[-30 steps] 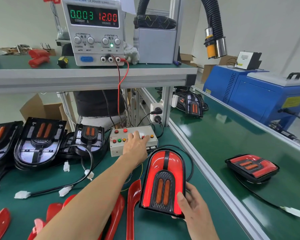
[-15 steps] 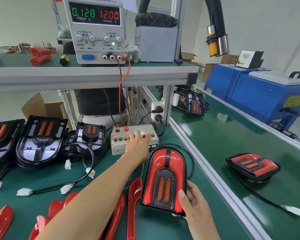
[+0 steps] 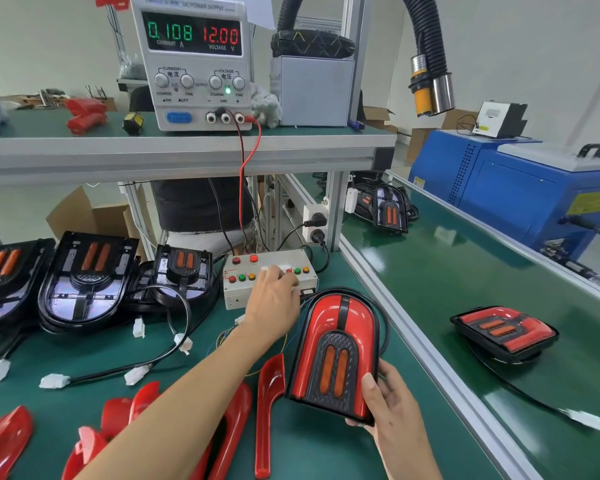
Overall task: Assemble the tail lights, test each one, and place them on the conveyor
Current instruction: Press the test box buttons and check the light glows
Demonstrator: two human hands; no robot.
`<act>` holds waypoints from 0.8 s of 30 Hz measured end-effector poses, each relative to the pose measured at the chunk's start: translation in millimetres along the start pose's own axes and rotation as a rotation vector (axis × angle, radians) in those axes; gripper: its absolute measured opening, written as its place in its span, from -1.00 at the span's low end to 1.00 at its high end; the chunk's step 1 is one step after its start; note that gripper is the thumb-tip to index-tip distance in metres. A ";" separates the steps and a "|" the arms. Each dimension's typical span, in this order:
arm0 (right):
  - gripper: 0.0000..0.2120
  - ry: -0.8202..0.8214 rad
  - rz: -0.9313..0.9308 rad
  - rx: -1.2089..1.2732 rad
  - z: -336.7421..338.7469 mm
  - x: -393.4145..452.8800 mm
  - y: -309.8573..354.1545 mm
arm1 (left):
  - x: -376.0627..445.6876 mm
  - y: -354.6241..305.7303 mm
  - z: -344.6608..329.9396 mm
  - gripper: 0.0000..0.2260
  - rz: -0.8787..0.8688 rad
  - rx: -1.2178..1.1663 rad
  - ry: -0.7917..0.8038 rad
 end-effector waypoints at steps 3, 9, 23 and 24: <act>-0.55 -0.022 -0.024 0.031 3.3 0.2 -3.6 | -21.3 3.6 9.4 -0.87 0.049 -0.155 0.003; -0.62 -0.128 -0.034 -0.057 11.6 -10.9 -0.1 | -45.0 44.7 25.4 -0.81 0.224 0.120 0.084; -0.80 -0.150 -0.233 -0.305 18.6 -22.3 5.1 | -54.0 96.1 20.2 -0.72 0.378 0.342 0.213; -0.76 -0.151 -0.242 -0.371 19.8 -21.8 6.1 | -53.4 97.8 18.9 -0.72 0.381 0.325 0.218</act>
Point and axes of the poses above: each hand's wrist, its own x-axis towards the middle knuckle, its own z-axis out of the back of the hand, y = z × x, the point moved 10 cm from there along x, towards the middle knuckle, and after that the axes turned 11 degrees about -x, right-handed, at the moved point
